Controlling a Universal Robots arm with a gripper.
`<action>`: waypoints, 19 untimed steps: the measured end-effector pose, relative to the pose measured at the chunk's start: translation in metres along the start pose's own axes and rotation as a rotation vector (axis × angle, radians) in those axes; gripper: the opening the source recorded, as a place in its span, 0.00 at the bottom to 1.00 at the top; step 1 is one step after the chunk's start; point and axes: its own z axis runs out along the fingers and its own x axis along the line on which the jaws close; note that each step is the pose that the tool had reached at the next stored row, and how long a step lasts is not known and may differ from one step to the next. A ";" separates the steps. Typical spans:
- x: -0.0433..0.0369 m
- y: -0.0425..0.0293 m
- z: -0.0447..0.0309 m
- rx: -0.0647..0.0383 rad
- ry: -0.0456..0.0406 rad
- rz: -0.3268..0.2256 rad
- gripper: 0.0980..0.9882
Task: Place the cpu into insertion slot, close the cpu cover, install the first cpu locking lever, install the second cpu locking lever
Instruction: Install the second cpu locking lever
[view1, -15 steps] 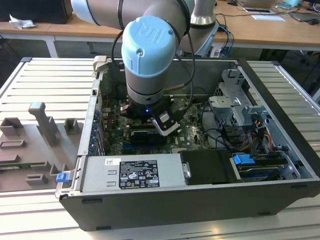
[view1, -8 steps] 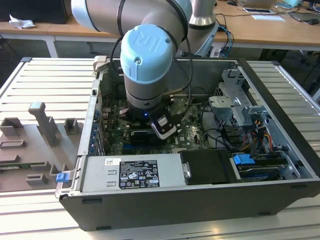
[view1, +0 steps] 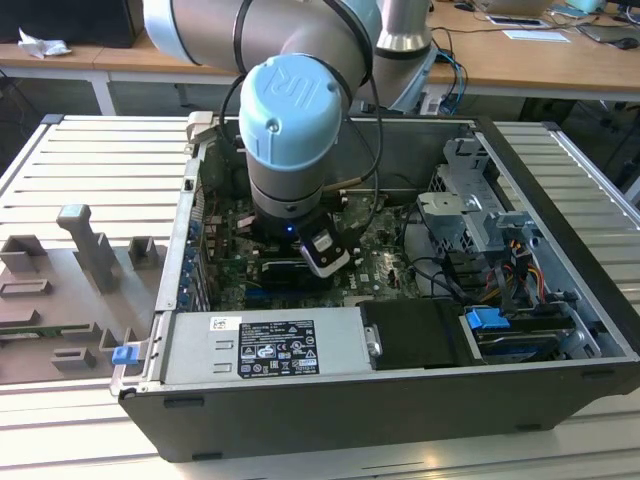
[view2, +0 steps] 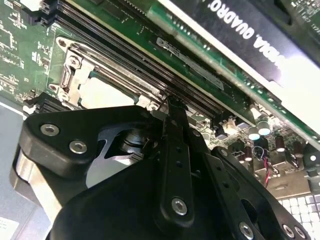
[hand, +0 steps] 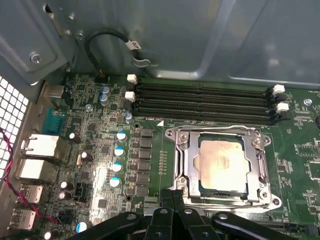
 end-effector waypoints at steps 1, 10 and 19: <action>0.0003 0.0001 0.0004 0.000 0.0000 0.000 0.01; 0.0040 -0.0003 0.0060 -0.001 0.0001 0.000 0.01; 0.0040 0.0016 0.0019 -0.001 -0.0001 0.000 0.01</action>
